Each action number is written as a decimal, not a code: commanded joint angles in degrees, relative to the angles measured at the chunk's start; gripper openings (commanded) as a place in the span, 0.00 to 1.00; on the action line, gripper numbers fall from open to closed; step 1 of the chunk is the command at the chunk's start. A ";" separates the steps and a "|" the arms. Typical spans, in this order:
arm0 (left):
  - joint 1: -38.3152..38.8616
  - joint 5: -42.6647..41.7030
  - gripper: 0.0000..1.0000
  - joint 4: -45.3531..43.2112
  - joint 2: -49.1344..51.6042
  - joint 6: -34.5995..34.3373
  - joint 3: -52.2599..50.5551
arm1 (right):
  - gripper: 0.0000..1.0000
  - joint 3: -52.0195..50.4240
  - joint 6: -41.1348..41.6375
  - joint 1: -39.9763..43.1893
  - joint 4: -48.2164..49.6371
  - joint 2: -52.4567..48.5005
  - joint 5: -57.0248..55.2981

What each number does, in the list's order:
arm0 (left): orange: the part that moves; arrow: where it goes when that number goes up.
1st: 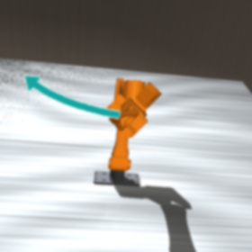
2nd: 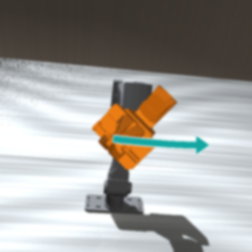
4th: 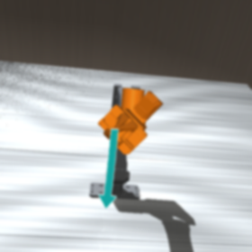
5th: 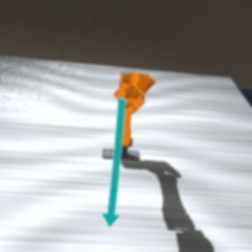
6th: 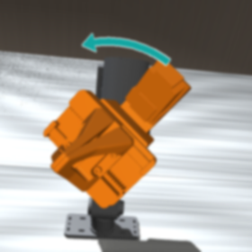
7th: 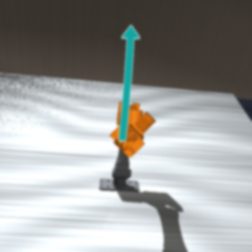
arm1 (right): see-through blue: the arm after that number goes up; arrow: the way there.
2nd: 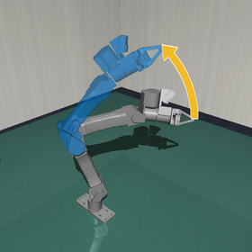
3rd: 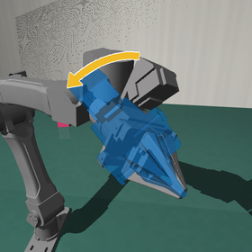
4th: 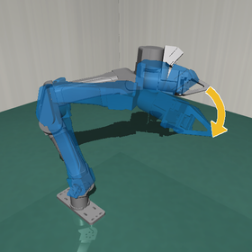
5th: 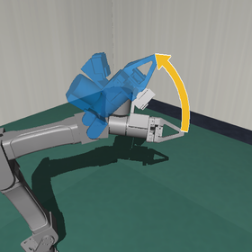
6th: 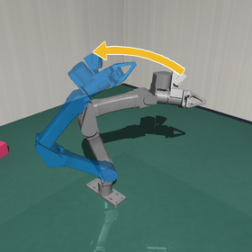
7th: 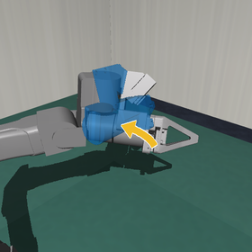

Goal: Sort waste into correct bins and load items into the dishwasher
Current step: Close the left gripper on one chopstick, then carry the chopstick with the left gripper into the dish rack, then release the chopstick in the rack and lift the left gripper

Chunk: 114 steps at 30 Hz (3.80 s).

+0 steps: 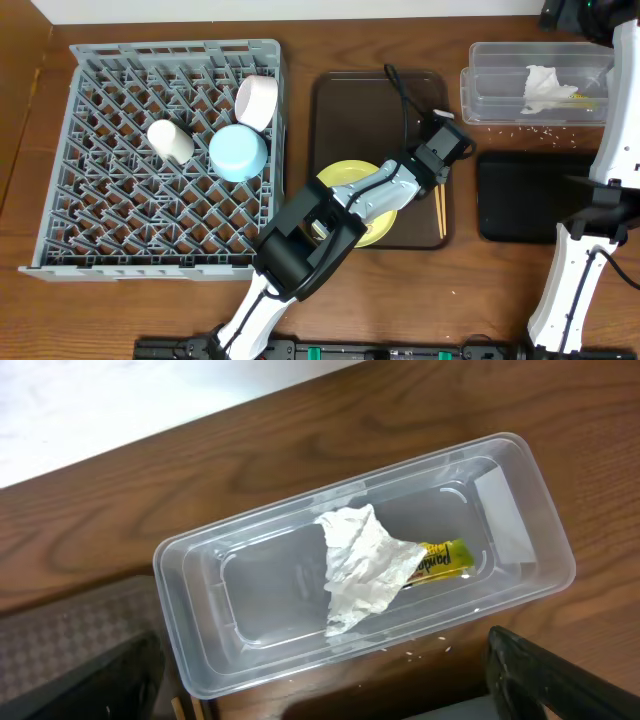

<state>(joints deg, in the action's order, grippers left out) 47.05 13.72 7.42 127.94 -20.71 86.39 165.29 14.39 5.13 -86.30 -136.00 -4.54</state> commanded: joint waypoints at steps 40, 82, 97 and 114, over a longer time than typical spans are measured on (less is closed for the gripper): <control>-0.13 2.21 0.08 4.46 -1.46 3.52 0.35 | 0.99 0.59 -0.28 0.07 -0.11 1.29 -0.35; -49.00 -28.06 0.08 28.39 -32.26 26.99 0.09 | 0.99 0.59 -0.31 0.07 -0.11 1.31 -0.37; -66.97 -41.62 0.08 26.32 -22.99 34.03 0.09 | 0.99 0.59 -0.31 0.07 -0.11 1.29 -0.35; -68.74 -41.59 0.28 25.55 -22.25 34.21 0.09 | 0.99 0.59 -0.28 0.07 -0.11 1.29 -0.37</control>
<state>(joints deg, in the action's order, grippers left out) -21.65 -27.05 32.99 105.67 12.67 86.78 165.29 14.39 5.13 -86.30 -136.00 -4.54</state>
